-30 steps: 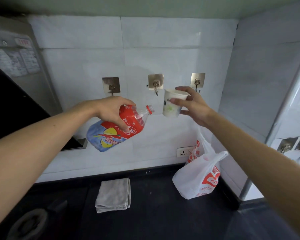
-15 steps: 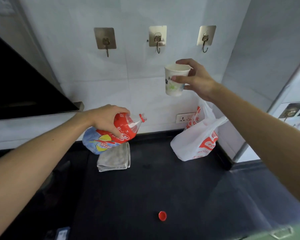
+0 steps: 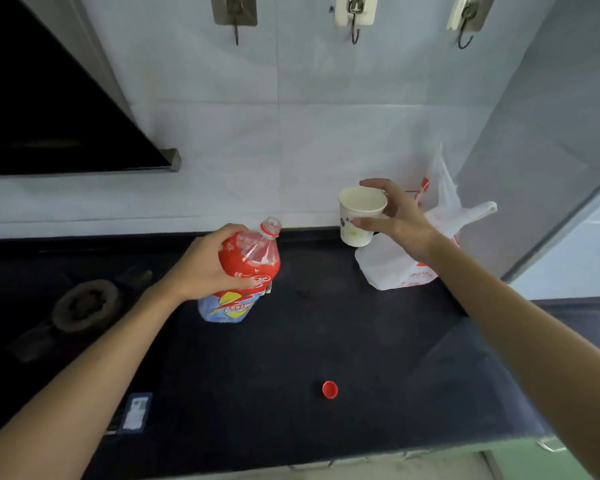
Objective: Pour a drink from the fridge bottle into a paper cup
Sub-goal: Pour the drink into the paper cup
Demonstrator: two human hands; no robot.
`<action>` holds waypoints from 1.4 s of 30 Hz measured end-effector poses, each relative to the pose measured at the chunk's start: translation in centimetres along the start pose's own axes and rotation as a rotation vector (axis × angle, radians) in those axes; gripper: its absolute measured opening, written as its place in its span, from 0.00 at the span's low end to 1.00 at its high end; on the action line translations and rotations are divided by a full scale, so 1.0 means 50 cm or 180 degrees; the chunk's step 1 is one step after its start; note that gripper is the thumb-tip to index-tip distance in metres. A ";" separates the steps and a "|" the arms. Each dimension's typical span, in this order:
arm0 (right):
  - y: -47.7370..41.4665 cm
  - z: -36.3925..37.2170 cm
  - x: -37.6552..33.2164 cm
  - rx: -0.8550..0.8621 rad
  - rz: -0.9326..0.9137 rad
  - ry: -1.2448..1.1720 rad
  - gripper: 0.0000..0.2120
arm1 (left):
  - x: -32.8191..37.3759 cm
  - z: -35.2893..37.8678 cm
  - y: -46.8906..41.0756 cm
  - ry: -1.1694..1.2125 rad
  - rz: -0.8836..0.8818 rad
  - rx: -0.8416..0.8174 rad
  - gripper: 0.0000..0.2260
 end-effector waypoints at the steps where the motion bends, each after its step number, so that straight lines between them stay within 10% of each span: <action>1: 0.012 0.011 0.014 -0.0026 0.0029 0.0036 0.32 | -0.012 0.010 0.011 0.0090 -0.0021 0.0045 0.37; 42: 0.120 0.423 0.304 -0.0960 0.0527 0.0419 0.35 | -0.229 0.147 0.185 0.1078 -0.0517 -0.0125 0.36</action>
Point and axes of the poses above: each hand's wrist, its own y-axis away from the middle knuckle, its own z-axis out of the palm, x = y × z, the point moved 2 cm from there along -y, towards the middle knuckle, and after that the axes turned 14 degrees about -z, right-handed, at the moved point
